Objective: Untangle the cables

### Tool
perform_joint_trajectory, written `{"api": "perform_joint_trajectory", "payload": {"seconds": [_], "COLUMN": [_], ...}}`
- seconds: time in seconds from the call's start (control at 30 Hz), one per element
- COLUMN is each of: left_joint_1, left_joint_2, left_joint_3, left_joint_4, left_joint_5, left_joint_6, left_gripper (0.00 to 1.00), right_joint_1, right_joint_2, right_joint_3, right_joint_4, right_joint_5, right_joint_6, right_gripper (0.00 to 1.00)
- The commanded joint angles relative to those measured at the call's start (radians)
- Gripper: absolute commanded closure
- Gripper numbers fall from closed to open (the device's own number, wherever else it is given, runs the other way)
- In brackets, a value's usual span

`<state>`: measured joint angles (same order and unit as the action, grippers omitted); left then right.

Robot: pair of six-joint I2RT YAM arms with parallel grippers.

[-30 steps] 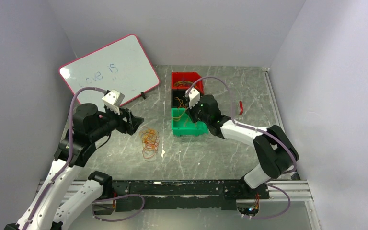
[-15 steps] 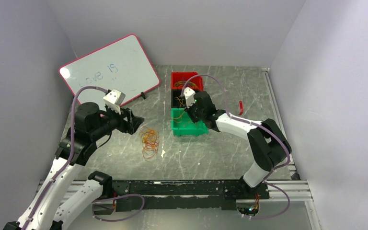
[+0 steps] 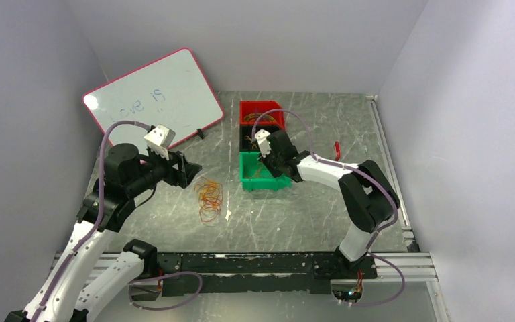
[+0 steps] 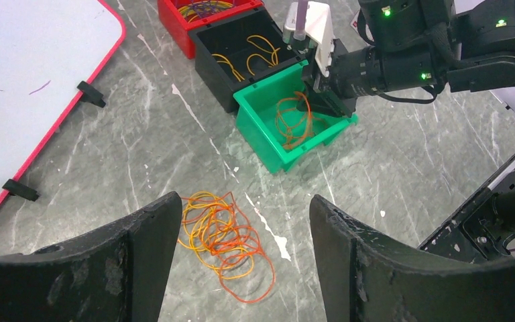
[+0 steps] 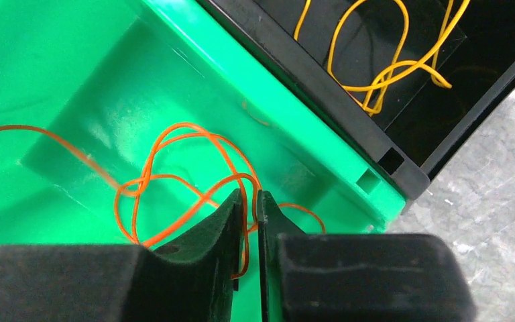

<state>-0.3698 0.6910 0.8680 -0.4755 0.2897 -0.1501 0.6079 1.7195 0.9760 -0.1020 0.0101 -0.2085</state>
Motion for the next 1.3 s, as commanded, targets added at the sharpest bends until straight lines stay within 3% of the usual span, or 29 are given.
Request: {"api": "perform_joint_trajectory", "payload": {"seconds": [0.0, 0.13, 0.37, 0.73, 1.03, 1.27], "left_joint_1": [0.007, 0.006, 0.006, 0.006, 0.006, 0.008], "left_joint_2": [-0.012, -0.011, -0.007, 0.017, 0.022, 0.027], "left_joint_3": [0.001, -0.001, -0.005, -0.033, -0.028, -0.037], "left_joint_4": [0.013, 0.015, 0.018, 0.028, 0.028, 0.033], "left_joint_5": [-0.023, -0.026, -0.022, -0.029, -0.022, -0.018], "left_joint_6": [-0.006, -0.007, -0.009, -0.040, -0.042, -0.046], "left_gripper": [0.26, 0.26, 0.26, 0.25, 0.25, 0.25], "right_joint_1": [0.000, 0.000, -0.002, -0.002, -0.001, -0.001], "right_joint_2": [-0.016, -0.060, -0.138, -0.258, -0.106, -0.124], "right_joint_3": [0.021, 0.051, 0.087, 0.055, 0.215, 0.213], "right_joint_4": [-0.012, -0.017, -0.068, -0.104, -0.412, -0.406], "right_joint_5": [0.013, 0.002, -0.013, -0.099, -0.200, -0.230], "right_joint_6": [-0.004, 0.001, -0.005, 0.022, -0.023, 0.036], "right_gripper": [0.78, 0.64, 0.53, 0.50, 0.50, 0.44]}}
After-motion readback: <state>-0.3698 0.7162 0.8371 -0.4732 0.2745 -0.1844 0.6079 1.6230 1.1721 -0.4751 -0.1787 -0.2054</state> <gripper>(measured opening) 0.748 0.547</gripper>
